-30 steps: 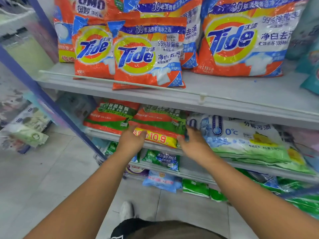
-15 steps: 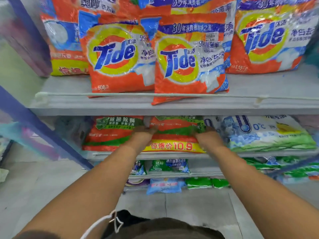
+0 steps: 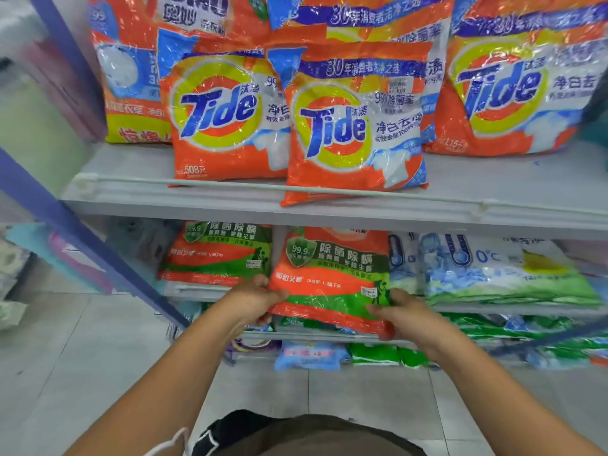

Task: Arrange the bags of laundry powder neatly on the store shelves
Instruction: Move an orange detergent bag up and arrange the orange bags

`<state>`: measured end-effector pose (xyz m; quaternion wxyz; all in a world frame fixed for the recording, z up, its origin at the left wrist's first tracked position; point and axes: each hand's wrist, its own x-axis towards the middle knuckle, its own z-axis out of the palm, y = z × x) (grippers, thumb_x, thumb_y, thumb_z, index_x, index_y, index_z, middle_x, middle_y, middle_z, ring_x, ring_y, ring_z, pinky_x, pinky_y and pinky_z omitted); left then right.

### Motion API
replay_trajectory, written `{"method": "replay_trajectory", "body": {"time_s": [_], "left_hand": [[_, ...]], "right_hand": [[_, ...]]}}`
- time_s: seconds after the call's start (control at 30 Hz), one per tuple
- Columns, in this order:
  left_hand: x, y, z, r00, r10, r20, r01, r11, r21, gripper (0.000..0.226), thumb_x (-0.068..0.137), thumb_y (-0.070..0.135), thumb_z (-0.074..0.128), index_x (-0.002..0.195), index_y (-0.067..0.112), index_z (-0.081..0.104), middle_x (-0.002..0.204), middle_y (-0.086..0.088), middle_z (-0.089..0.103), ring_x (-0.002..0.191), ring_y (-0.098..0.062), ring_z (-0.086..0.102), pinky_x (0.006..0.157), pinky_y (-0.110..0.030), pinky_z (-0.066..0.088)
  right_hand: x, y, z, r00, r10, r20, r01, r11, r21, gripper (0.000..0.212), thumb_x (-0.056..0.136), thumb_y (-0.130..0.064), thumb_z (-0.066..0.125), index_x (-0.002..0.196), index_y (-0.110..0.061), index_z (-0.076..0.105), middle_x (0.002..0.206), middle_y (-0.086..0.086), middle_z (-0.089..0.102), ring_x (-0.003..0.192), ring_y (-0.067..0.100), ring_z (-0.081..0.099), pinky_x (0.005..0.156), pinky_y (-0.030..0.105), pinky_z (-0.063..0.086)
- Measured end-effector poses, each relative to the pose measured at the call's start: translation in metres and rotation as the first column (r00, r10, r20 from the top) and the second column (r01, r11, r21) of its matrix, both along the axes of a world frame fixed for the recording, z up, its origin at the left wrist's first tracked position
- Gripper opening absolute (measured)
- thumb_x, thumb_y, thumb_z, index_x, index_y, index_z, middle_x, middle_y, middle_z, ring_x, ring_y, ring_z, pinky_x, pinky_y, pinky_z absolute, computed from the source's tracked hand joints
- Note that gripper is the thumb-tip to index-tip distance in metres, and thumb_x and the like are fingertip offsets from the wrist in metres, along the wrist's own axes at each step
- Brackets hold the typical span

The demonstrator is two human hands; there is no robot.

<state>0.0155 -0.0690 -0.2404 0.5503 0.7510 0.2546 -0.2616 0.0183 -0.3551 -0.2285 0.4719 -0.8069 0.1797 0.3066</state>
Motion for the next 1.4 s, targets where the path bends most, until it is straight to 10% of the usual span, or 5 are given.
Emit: {"method": "replay_trajectory", "body": {"time_s": [0.23,0.4,0.73,1.03,1.4], "left_hand": [[0.005,-0.033,-0.005,0.994,0.109,-0.002,-0.109,0.994,0.002,0.053,0.088,0.037,0.076,0.131,0.013,0.056,0.123,-0.003,0.069,0.096,-0.02,0.07,0.086,-0.038,0.06],[0.028,-0.05,0.011,0.988,0.087,0.131,-0.095,0.994,0.052,0.052,0.092,0.055,0.064,0.129,0.019,0.059,0.136,-0.008,0.063,0.124,-0.028,0.057,0.11,-0.042,0.038],[0.011,0.007,-0.01,0.999,0.037,0.019,-0.03,0.954,-0.3,0.026,0.088,0.025,0.076,0.11,0.029,0.063,0.093,0.0,0.081,0.084,-0.02,0.078,0.075,-0.036,0.061],[0.033,0.022,-0.017,0.987,-0.1,0.124,0.127,0.962,-0.24,0.065,0.088,0.043,0.075,0.143,0.024,0.047,0.13,0.007,0.062,0.128,-0.02,0.055,0.116,-0.041,0.036],[0.017,0.1,-0.021,0.945,0.023,0.325,0.045,0.979,-0.201,0.02,0.091,0.031,0.075,0.096,0.036,0.056,0.082,0.02,0.06,0.066,0.012,0.061,0.061,-0.009,0.048]], "right_hand": [[0.072,-0.021,-0.06,0.994,-0.092,0.059,0.083,0.986,0.144,0.103,0.039,-0.091,0.074,0.12,-0.027,0.068,0.117,-0.004,0.074,0.107,0.021,0.07,0.1,0.045,0.053],[0.05,0.009,-0.009,0.981,-0.089,0.173,0.066,0.988,0.137,0.026,0.092,-0.04,0.071,0.114,-0.029,0.063,0.105,-0.007,0.065,0.099,0.015,0.056,0.09,0.025,0.039],[0.02,0.033,-0.019,0.969,-0.246,0.012,0.213,0.863,0.459,0.054,0.075,-0.037,0.084,0.123,-0.02,0.066,0.117,0.004,0.075,0.111,0.031,0.069,0.106,0.055,0.048],[0.037,0.073,-0.018,0.895,-0.393,0.21,0.328,0.9,0.287,0.014,0.091,-0.025,0.074,0.091,-0.03,0.06,0.091,-0.018,0.063,0.106,0.015,0.055,0.098,0.035,0.03],[0.037,0.153,-0.038,0.887,-0.377,0.266,0.245,0.873,0.422,0.03,0.084,-0.028,0.078,0.112,-0.018,0.07,0.108,-0.001,0.078,0.11,0.022,0.07,0.108,0.049,0.047]]}}
